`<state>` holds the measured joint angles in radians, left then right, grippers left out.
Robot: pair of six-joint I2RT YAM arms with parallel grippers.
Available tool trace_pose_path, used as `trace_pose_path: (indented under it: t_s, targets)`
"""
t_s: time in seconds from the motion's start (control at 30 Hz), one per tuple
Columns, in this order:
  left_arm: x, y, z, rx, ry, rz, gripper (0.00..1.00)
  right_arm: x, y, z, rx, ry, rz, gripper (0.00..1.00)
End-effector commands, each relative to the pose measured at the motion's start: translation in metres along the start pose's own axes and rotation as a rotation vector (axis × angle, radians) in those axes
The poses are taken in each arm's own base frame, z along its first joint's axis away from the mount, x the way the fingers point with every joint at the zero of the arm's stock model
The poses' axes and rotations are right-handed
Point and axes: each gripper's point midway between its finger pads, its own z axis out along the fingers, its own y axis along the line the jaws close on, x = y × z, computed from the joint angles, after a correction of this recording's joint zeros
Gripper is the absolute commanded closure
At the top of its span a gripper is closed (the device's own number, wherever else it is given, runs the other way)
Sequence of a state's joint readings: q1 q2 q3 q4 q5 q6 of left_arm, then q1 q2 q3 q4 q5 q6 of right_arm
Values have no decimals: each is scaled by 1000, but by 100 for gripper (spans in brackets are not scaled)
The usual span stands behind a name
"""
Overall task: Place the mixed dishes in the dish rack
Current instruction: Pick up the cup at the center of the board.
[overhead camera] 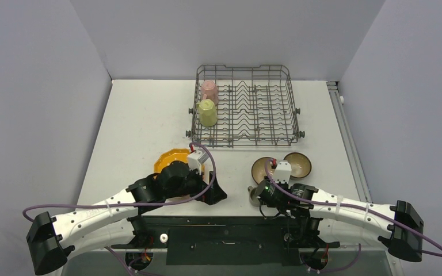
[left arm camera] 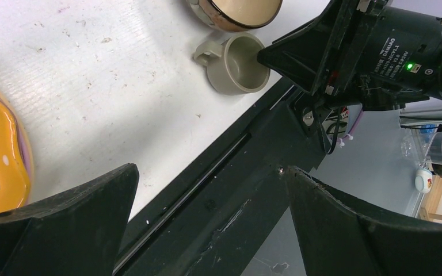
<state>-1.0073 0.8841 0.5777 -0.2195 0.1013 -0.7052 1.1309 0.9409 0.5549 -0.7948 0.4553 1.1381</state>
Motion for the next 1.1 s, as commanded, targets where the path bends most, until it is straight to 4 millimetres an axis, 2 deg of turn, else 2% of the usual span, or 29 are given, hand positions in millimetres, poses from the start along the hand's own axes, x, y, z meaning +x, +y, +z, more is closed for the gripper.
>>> trace_pose_path:
  t_s: [0.0, 0.1, 0.23, 0.37, 0.47, 0.83, 1.07]
  targets:
    - [-13, -12, -2, 42, -66, -2, 3, -2, 5, 5, -5, -12, 19, 69]
    - [-11, -11, -1, 41, -62, -5, 2, 0, 5, 7, 5, -5, 12, 71]
    - [-8, -9, -1, 38, -60, -5, 3, 1, 5, 10, 16, -2, 6, 79]
    - [-7, -7, -1, 30, -58, -5, 3, 1, 4, 11, 31, -1, -5, 89]
    - [-7, -7, -1, 26, -59, -5, 2, 0, 3, 12, 43, -2, -10, 100]
    - [-6, -8, -5, 34, -58, -9, 3, -10, 16, 1, -31, -23, 30, 100]
    - [-6, -19, -9, 93, -68, -26, 3, -18, 26, -9, -106, -41, 74, 100]
